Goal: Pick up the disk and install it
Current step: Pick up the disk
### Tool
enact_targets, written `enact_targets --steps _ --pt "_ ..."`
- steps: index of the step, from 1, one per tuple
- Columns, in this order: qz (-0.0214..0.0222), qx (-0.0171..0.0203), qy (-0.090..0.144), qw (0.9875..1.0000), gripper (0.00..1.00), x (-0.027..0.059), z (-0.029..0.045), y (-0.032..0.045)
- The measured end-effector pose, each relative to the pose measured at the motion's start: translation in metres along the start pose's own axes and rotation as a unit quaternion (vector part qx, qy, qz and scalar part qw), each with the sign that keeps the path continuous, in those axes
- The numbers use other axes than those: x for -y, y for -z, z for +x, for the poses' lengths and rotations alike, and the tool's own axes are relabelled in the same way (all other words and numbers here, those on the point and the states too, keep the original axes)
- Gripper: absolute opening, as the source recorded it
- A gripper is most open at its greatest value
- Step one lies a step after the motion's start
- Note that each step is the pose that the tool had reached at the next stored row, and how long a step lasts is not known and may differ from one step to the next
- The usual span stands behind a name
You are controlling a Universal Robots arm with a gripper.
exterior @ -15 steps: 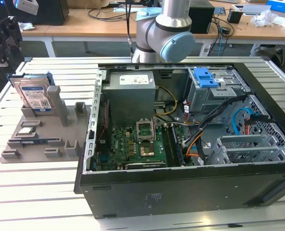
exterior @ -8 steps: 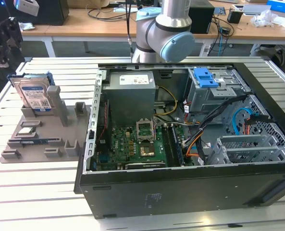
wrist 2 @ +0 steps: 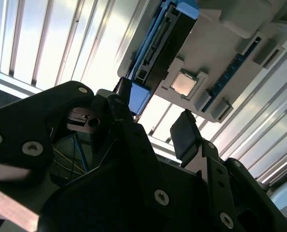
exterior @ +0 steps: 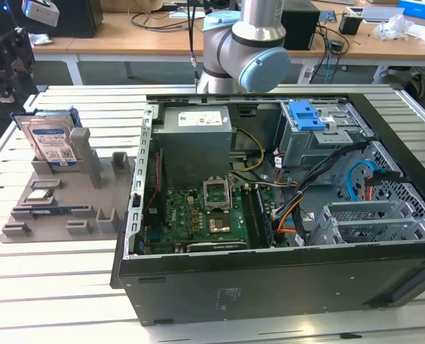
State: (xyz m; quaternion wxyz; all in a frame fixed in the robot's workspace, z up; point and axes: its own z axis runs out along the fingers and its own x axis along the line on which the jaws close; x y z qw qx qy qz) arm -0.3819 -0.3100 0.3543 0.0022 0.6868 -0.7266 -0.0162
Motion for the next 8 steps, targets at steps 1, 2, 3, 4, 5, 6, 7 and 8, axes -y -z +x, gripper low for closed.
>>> enact_targets --steps 1,2,3,4,5,6,7,8 --pt "0.0 0.0 0.0 1.0 0.6 0.0 0.0 -0.0002" --pt "0.0 0.0 0.0 1.0 0.6 0.0 0.0 -0.0006" --pt "0.0 0.0 0.0 1.0 0.6 0.0 0.0 -0.0009" --pt "0.0 0.0 0.0 1.0 0.6 0.0 0.0 -0.0012" --pt "0.0 0.0 0.0 1.0 0.6 0.0 0.0 -0.0015" --pt "0.0 0.0 0.0 1.0 0.6 0.0 0.0 -0.0018" --pt "0.0 0.0 0.0 1.0 0.6 0.0001 0.0 -0.002" --pt "0.0 0.0 0.0 1.0 0.6 0.0001 0.0 -0.0024"
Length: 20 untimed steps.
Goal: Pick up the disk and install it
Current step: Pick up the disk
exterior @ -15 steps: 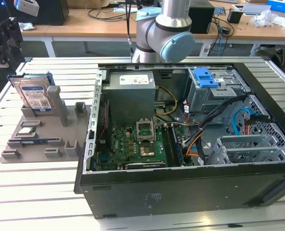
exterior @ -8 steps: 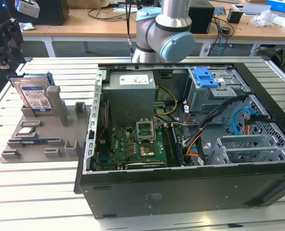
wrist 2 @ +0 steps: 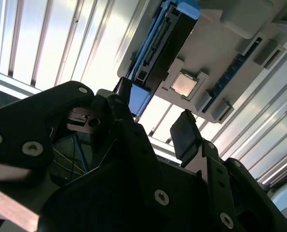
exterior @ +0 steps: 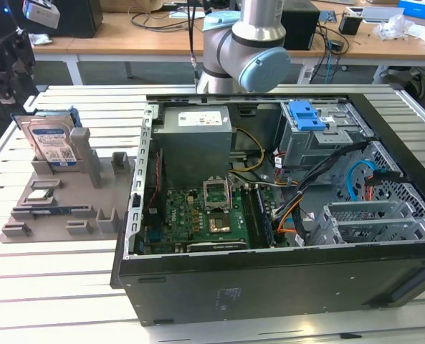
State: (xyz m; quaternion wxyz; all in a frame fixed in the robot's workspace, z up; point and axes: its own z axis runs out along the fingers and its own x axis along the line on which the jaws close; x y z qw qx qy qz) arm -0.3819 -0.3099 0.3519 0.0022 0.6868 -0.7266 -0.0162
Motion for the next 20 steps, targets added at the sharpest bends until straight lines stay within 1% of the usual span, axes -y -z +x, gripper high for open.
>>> enact_targets --steps 8,10,17,18,19,20 --pt "0.0 0.0 0.0 1.0 0.6 0.0001 0.0 -0.0043" --pt "0.0 0.0 0.0 1.0 0.6 0.0001 -0.0005 -0.0066" --pt "0.0 0.0 0.0 1.0 0.6 0.0002 -0.0012 -0.0097" --pt "0.0 0.0 0.0 1.0 0.6 0.0001 -0.0022 -0.0131" --pt "0.0002 -0.001 0.0 1.0 0.6 -0.0001 -0.0085 -0.0189" --pt "-0.0001 -0.002 0.011 0.9999 0.6 -0.005 -0.0101 -0.0336"
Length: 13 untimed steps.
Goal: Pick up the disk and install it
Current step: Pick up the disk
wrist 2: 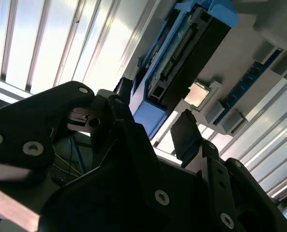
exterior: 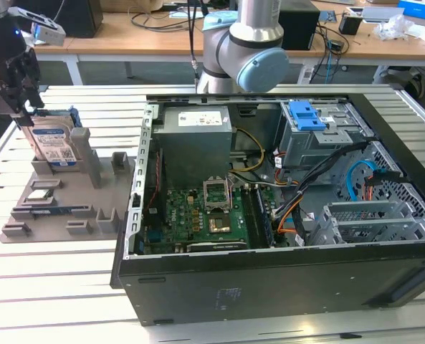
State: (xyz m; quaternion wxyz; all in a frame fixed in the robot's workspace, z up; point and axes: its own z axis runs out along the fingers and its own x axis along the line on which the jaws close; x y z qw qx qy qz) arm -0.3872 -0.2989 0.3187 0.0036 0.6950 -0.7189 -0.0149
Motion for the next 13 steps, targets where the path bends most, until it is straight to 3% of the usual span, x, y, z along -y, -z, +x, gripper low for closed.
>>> enact_targets --steps 4,13 --pt "-0.0002 -0.0004 0.015 0.9999 0.6 -0.0012 -0.0011 -0.0137" --pt "-0.0003 -0.0004 0.015 0.9999 0.6 -0.0019 -0.0016 -0.0302"
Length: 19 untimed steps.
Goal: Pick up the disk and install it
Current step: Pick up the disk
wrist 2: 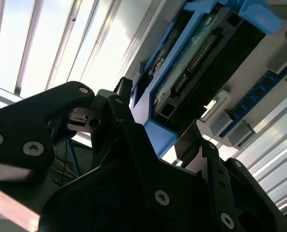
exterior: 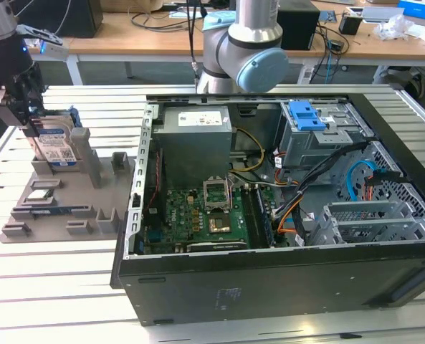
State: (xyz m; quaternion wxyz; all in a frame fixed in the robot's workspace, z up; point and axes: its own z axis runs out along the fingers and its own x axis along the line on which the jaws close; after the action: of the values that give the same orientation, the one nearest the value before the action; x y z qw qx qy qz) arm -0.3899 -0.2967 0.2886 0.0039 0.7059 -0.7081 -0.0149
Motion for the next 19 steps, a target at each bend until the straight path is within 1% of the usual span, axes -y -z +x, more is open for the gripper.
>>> enact_targets --steps 10,11,14,15,19 --pt "-0.0001 0.0 0.0 1.0 0.6 0.0 0.0 -0.0005" --pt "0.0 0.0 0.0 1.0 0.58 0.0 0.0 -0.0006" --pt "0.0 0.0 0.0 1.0 0.4 0.0 0.0 -0.0006" --pt "0.0 0.0 0.0 1.0 0.37 0.0 0.0 -0.0007" --pt "0.0 0.0 0.0 1.0 0.37 0.0 0.0 -0.0007"
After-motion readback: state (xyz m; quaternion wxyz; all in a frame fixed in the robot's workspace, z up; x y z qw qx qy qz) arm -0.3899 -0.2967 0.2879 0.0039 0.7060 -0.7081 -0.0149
